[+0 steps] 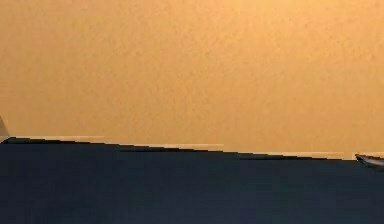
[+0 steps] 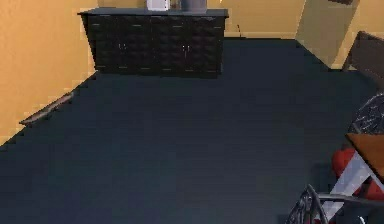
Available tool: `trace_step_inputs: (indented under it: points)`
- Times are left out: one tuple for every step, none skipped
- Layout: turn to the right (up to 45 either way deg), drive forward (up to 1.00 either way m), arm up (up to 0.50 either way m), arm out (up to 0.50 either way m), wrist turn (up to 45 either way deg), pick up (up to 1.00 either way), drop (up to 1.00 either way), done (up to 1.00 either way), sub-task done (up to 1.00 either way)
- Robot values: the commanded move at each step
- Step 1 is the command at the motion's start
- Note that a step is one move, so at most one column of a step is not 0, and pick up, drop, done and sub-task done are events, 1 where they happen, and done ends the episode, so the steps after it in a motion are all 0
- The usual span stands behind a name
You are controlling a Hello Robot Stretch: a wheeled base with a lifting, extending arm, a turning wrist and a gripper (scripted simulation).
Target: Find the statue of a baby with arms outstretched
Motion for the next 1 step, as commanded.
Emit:
trace_step_inputs:
  points:
    - [0.0,0.2,0.0,0.0,0.0,0.0,0.0,0.0,0.0]
